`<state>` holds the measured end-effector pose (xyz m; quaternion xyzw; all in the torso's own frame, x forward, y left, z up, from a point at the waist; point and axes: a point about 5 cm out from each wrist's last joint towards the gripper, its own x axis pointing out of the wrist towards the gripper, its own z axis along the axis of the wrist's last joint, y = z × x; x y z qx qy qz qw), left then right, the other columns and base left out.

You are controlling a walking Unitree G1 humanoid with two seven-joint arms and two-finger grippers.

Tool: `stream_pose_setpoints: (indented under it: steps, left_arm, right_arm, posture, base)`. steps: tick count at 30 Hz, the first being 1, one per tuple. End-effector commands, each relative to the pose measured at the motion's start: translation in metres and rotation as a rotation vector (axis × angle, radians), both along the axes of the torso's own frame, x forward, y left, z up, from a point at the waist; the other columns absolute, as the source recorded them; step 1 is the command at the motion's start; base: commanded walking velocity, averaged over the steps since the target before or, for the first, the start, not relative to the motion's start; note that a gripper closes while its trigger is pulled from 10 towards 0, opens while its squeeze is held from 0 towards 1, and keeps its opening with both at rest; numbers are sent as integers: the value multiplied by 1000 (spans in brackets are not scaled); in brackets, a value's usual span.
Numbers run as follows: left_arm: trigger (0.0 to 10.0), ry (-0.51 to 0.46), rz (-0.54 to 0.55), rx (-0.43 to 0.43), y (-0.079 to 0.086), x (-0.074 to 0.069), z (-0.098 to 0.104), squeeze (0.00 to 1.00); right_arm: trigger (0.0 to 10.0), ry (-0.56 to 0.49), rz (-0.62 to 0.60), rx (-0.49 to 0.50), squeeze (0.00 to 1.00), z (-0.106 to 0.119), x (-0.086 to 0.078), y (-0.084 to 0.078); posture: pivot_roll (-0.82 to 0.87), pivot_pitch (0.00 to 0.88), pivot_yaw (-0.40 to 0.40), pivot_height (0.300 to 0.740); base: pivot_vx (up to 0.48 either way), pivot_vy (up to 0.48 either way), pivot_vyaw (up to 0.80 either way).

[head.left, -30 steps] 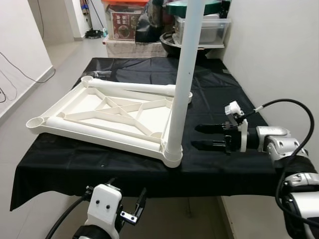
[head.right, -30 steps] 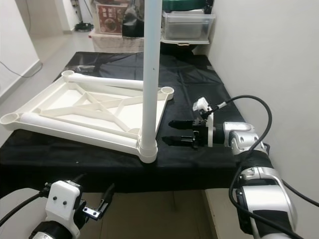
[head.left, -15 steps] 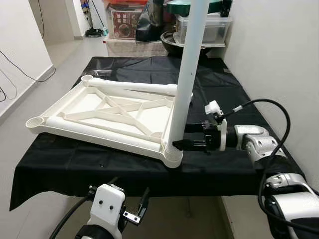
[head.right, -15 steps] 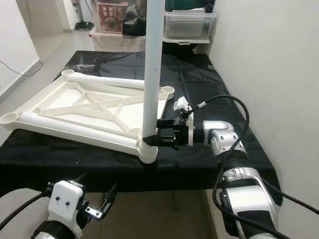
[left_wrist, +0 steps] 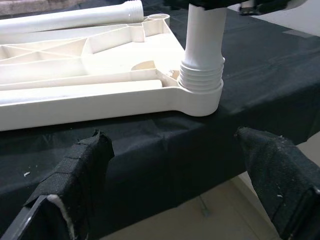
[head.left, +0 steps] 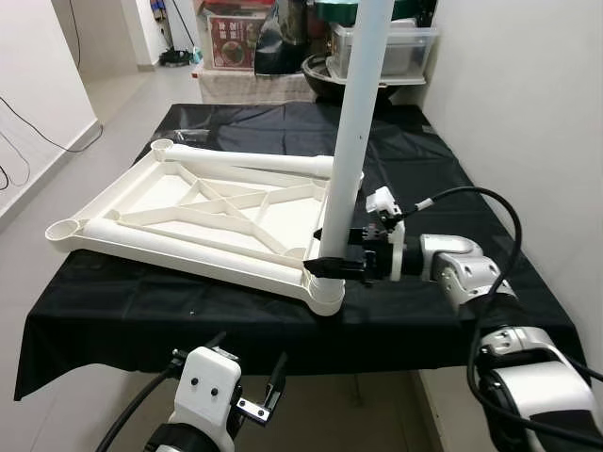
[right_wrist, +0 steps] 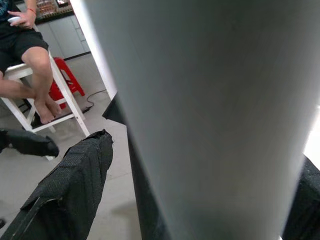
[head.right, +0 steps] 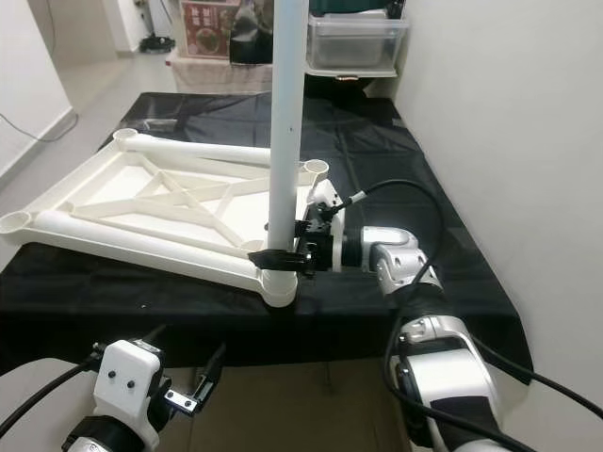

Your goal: Building children table

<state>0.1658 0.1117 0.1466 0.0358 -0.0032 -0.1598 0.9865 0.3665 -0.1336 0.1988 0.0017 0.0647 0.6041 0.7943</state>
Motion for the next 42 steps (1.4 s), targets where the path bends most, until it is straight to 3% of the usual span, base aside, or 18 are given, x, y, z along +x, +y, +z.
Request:
stream_pose_setpoints:
  steps: [1, 8, 9, 10, 11, 22, 26, 30, 31, 32, 33, 38, 41, 42]
  left_arm:
    - [10000, -1, -2, 2, 0, -2, 0, 0]
    - [10000, -2, -3, 4, -2, -2, 0, 0]
    - [10000, -2, -3, 4, -2, -2, 0, 0]
    - [10000, -2, -2, 3, -2, -2, 0, 0]
    - [10000, -2, -2, 5, -2, -2, 0, 0]
    - [10000, -3, 6, 11, -1, -1, 0, 0]
    - [10000, -16, 29, 23, 4, 1, 2, 0]
    - [10000, -30, 54, 38, 10, 3, 5, 0]
    - [10000, -30, 54, 38, 10, 3, 5, 0]
    - [10000, -36, 66, 46, 13, 5, 5, 0]
    - [10000, -37, 70, 48, 14, 5, 5, 0]
    - [10000, -38, 73, 51, 15, 6, 4, 0]
    - [10000, -42, 78, 53, 15, 7, 4, 0]
    - [10000, -42, 78, 53, 15, 7, 4, 0]
  right_arm:
    - [10000, -27, 3, 4, 0, 6, 2, 2]
    - [10000, -42, 11, 36, 0, 10, 3, 15]
    - [6902, -42, 16, 39, 0, 10, 3, 16]
    - [4745, -42, 18, 40, 0, 10, 3, 17]
    - [0, -42, 23, 39, 0, 9, 2, 17]
    - [0, -25, 51, 35, 0, 2, -4, 19]
    - [0, -38, -11, 39, 0, -3, -5, 27]
    - [0, -102, -236, 8, 0, -9, 3, 29]
    - [0, -102, -236, 8, 0, -9, 3, 29]
    - [0, -117, -381, 6, 0, -14, 8, 25]
    - [0, -119, -428, 3, 0, -15, 9, 24]
    - [0, -147, -528, -29, 0, -20, 10, 21]
    - [0, -80, -891, -8, 0, -22, 24, 6]
    - [0, -80, -891, -8, 0, -22, 24, 6]
  posture:
    - [91, 114, -38, 740]
    - [93, 116, -41, 740]
    - [93, 116, -41, 740]
    - [93, 116, -41, 740]
    - [93, 116, -41, 740]
    - [94, 120, -39, 740]
    - [94, 120, -39, 740]
    - [91, 123, -39, 740]
    - [91, 123, -39, 740]
    - [91, 123, -39, 740]
    - [91, 123, -39, 740]
    - [81, 121, -34, 740]
    - [85, 115, -31, 740]
    - [85, 115, -31, 740]
  base:
    - [0, 0, 0]
    - [0, 0, 0]
    - [0, 0, 0]
    - [0, 0, 0]
    - [0, 0, 0]
    - [0, 0, 0]
    - [0, 0, 0]
    - [0, 0, 0]
    - [0, 0, 0]
    - [0, 0, 0]
    - [0, 0, 0]
    - [0, 0, 0]
    - [0, 0, 0]
    - [0, 0, 0]
